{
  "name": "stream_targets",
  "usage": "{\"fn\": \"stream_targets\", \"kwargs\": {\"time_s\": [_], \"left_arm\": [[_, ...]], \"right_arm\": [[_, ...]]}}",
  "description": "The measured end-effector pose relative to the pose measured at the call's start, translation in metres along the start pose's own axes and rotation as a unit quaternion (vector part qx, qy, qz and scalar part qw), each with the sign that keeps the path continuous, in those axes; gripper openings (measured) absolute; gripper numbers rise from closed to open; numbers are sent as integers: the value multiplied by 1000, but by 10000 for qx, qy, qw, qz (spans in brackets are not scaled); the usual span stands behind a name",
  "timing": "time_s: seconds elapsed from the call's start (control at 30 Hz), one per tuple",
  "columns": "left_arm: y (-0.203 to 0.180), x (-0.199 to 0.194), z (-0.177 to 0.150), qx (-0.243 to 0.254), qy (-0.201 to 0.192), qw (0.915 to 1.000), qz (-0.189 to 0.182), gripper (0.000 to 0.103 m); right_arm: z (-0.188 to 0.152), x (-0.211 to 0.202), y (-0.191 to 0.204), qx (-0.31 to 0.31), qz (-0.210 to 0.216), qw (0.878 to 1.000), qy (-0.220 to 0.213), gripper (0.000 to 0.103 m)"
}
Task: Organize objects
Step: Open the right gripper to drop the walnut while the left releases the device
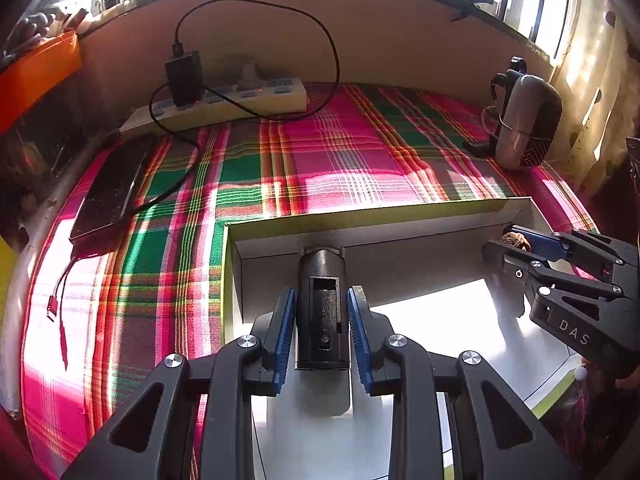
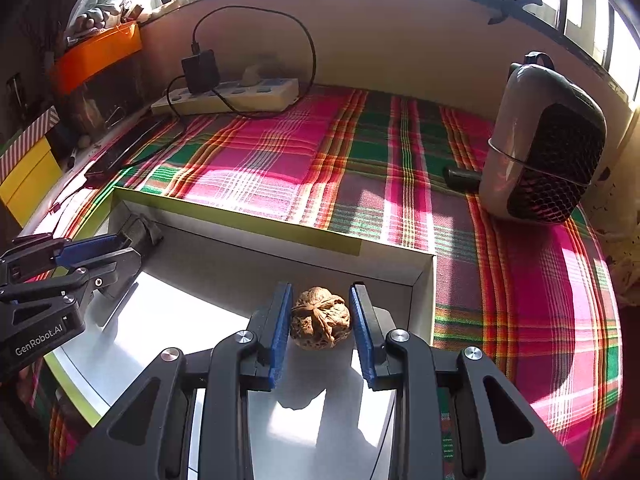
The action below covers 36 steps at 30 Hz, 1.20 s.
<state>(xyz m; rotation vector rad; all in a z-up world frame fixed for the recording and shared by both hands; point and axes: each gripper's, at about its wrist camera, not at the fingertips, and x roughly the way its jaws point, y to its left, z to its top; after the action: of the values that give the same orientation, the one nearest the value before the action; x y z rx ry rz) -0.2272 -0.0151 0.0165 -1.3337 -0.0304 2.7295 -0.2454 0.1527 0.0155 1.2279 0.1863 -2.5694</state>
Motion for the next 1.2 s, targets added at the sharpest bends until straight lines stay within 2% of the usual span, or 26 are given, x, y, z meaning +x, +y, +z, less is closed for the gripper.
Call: {"fn": "stream_targets", "kwargs": {"time_s": [0.3,0.47,0.73,1.2], "left_arm": [[0,0,1,-35,-35,10000,-80,27],[-1,-3,0,-42,-49,9999,-147,33],[-3,-20,-2,-31,-238,9995,-215,39],[-2,-71,-19,-25,-612,9979,-212,40]], "right_arm": [[1,-2,-4,160,30,9998,-85,36],[1,-5,-3,165,-11,9998,-131,47],[1,-20,-2,243,7,9993,-274,48],[-13,-69,6,380,35,9968,-700,48]]}}
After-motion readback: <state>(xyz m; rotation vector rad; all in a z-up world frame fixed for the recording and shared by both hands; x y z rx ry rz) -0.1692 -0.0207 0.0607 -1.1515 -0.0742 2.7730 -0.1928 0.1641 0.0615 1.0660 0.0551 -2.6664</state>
